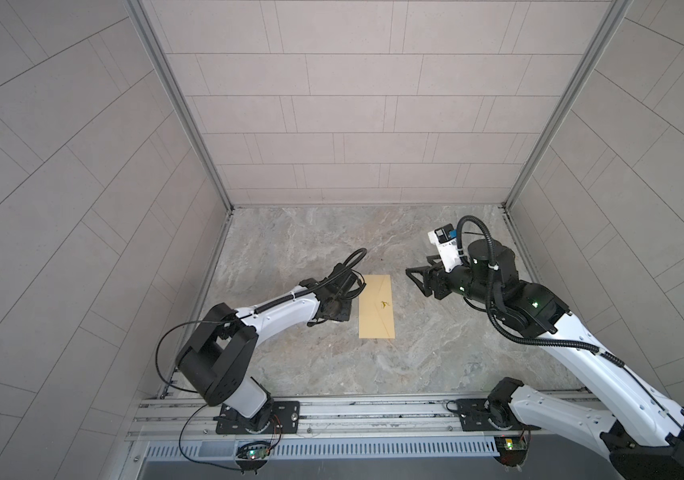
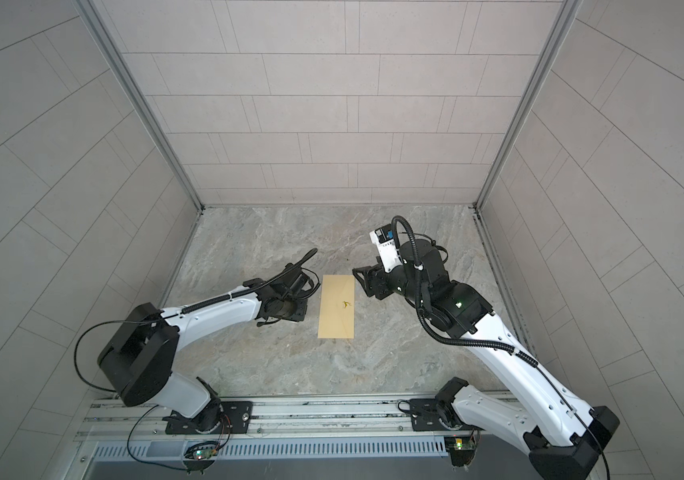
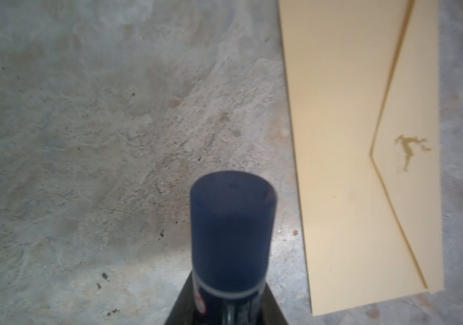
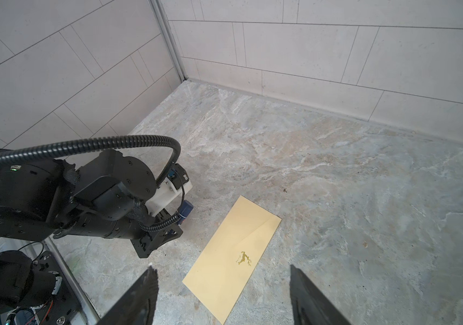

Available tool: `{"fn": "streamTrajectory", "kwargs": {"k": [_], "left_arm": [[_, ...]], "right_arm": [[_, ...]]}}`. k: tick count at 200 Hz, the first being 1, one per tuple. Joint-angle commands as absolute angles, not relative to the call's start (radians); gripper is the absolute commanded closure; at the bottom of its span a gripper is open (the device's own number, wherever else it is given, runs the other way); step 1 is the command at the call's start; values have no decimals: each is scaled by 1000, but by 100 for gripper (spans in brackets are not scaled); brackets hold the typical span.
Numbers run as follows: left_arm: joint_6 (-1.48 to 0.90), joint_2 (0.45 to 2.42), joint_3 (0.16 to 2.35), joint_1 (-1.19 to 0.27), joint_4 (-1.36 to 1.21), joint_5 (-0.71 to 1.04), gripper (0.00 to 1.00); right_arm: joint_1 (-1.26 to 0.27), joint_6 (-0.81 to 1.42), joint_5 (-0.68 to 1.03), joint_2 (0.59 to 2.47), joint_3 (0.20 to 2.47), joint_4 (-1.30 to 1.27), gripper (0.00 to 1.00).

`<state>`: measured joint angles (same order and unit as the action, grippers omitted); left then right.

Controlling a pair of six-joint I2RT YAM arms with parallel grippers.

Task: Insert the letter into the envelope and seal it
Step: 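Withdraw the right gripper while the left gripper lays the capped glue stick down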

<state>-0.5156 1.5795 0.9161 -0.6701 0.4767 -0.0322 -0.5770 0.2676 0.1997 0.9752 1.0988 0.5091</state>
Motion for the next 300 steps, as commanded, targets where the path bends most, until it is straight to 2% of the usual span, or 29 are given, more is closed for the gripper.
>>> {"fn": "streamTrajectory", "kwargs": {"k": [1,43,68,138,199,223,246,269,300], "left_arm": [[-577,1611,935,-662,478,-48,89],[-620,1663,916,-657,439,-31,77],[-636,1683,910,-655,423,-14,63],[-661,1656,897,-652,408,3,47],[-600,1425,964,-650,482,-92,24],[-516,1283,979,-649,483,-234,12],[-388,1122,915,-640,374,-413,0],[-266,978,793,-567,217,-510,0],[-136,893,599,-379,-19,-504,0]], "right_arm": [[-546,280,193,949,1069,495,27],[-484,295,226,920,1015,488,27],[-459,298,236,916,996,488,27],[-412,302,233,914,947,469,26],[-335,301,108,887,855,388,20],[-295,290,-11,870,768,294,11],[-241,278,-116,873,673,183,4],[-187,259,-209,893,543,22,0],[-153,192,-317,959,375,-299,0]]}}
